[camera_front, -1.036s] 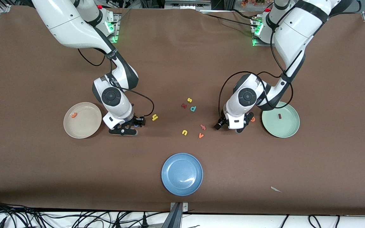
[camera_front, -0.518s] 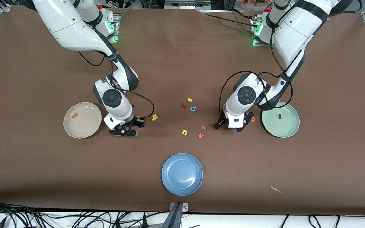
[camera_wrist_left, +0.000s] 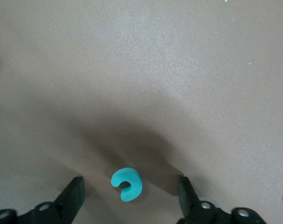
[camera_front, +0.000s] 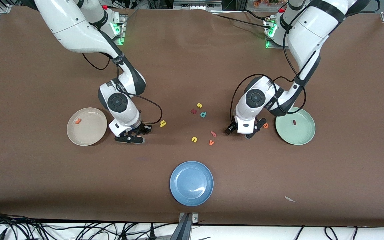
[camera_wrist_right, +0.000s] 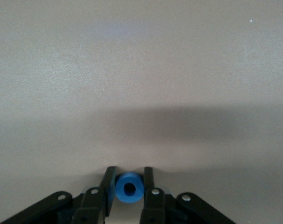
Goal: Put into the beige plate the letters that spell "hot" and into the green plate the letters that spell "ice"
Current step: 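Grasp the blue o with the right gripper while the left gripper grasps the teal c, then drop the blue o in beige while the left gripper drops the c in green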
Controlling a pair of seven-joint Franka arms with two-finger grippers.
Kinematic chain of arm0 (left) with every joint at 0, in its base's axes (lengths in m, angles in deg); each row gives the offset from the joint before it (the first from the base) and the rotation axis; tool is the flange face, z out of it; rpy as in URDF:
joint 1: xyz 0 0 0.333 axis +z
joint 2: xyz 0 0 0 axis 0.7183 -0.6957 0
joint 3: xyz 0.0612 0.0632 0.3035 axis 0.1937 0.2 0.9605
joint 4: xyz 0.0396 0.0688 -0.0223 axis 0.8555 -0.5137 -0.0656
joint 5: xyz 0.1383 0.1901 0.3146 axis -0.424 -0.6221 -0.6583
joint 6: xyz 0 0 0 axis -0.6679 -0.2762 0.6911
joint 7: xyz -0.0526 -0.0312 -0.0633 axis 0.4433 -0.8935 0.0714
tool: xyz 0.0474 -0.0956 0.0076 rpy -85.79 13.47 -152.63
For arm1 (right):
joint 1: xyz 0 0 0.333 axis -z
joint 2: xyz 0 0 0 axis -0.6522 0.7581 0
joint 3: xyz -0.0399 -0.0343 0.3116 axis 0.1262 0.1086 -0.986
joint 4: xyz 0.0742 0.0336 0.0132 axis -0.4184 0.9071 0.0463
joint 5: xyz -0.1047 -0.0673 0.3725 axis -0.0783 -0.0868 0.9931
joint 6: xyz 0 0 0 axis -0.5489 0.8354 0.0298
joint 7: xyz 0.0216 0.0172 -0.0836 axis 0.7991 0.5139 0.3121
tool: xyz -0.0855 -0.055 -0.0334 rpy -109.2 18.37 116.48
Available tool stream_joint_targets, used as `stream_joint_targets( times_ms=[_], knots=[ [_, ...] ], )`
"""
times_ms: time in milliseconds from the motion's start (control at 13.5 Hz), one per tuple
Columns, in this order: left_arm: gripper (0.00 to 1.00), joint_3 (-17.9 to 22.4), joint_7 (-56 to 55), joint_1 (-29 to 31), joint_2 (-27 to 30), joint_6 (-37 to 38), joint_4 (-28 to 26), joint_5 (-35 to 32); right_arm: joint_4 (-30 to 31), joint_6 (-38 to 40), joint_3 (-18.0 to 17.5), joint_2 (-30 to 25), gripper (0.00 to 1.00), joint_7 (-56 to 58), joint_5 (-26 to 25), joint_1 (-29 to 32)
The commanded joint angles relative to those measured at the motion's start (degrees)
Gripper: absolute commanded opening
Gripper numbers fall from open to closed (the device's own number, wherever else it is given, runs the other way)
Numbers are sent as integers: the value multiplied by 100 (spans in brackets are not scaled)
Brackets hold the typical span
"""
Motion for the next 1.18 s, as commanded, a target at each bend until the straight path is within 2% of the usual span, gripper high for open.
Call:
stream_joint_targets(
  times_ms=[0,222,296,444,592,814,888,962,1036,1110],
  knots=[
    [60,22,-110,-39,127,136,-34,-209,115,-49,213,-79,21,115,-173,-52],
    [26,13,-102,-12,127,136,-25,-209,466,152,442,-606,21,948,-173,53],
    [16,13,-102,-12,127,136,-25,-209,650,215,486,-851,21,1491,-173,262],
    [9,13,-93,5,127,197,27,-209,1080,259,574,-1396,21,2476,-164,605],
    [8,13,20,23,127,616,237,-200,1432,268,698,-1801,21,3295,-120,913],
    [9,-109,547,303,301,1468,484,-94,1776,154,698,-1961,22,3947,-103,1344],
    [9,-275,940,548,416,1776,485,62,1855,58,698,-1961,30,3966,-94,1371],
    [9,-495,1501,898,617,2119,485,325,1917,-30,698,-1961,58,3905,-77,1372],
    [9,-662,2064,1241,749,2487,485,476,1944,-83,698,-1961,77,3879,-59,1372],
    [9,-768,2574,1488,872,2917,485,494,1953,-84,698,-1961,78,3878,-24,1372]
  ],
)
